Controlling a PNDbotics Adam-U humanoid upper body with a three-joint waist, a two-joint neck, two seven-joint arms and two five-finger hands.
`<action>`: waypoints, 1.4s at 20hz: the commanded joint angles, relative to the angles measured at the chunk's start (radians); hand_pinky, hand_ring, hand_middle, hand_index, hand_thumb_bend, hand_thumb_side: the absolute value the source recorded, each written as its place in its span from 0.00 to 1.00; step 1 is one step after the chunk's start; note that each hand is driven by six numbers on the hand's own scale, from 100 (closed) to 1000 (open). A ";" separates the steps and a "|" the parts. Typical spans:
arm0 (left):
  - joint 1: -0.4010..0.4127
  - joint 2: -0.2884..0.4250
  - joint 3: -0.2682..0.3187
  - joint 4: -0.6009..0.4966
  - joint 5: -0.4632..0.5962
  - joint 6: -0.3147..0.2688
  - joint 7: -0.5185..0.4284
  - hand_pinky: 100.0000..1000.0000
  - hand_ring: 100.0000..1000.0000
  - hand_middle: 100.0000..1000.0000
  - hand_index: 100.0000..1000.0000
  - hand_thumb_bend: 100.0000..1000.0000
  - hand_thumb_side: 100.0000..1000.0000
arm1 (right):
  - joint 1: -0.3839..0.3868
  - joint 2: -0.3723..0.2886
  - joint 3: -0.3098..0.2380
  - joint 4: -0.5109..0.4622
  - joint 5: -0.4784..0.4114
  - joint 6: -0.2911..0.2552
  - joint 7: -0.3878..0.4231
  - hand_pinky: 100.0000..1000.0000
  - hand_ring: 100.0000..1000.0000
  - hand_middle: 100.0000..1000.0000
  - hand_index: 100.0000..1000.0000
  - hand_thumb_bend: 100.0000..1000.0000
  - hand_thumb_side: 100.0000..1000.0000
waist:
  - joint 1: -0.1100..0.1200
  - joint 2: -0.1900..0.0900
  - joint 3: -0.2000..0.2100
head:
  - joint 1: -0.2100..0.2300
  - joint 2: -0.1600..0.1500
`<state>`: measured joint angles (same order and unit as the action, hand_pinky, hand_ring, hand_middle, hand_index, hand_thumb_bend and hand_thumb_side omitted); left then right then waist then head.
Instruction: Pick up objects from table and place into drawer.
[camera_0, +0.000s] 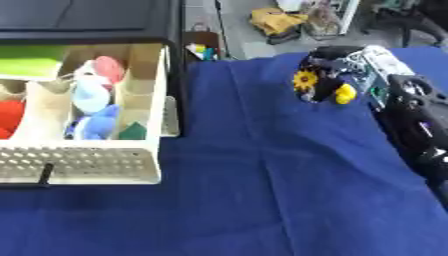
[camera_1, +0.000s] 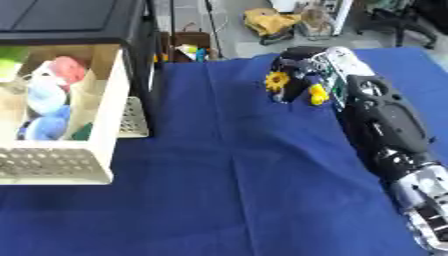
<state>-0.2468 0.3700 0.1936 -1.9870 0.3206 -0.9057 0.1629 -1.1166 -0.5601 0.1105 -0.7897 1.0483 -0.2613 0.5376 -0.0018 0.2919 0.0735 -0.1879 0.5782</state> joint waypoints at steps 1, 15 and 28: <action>-0.003 0.033 0.004 -0.013 0.005 -0.001 0.006 0.59 0.73 0.74 0.85 0.07 1.00 | -0.031 -0.036 0.003 -0.048 -0.037 -0.001 0.008 0.44 0.48 0.34 0.51 0.00 0.27 | -0.001 -0.027 -0.002 | 0.002 0.000; 0.003 0.053 0.006 -0.013 0.017 -0.001 0.013 0.59 0.73 0.74 0.85 0.07 1.00 | -0.065 -0.078 0.059 -0.322 -0.331 0.038 0.119 0.41 0.43 0.28 0.43 0.00 0.33 | -0.015 -0.052 -0.007 | 0.009 0.011; 0.008 0.082 0.005 -0.013 0.053 -0.001 0.018 0.59 0.73 0.73 0.85 0.07 1.00 | -0.157 -0.006 0.129 -0.553 -0.574 0.142 0.233 0.40 0.42 0.26 0.41 0.00 0.35 | -0.034 -0.094 0.004 | 0.006 0.032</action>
<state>-0.2360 0.4171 0.1939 -1.9870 0.3664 -0.9049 0.1765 -1.2443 -0.5648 0.2419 -1.3117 0.4967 -0.1258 0.7621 -0.0390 0.2186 0.0782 -0.1798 0.6051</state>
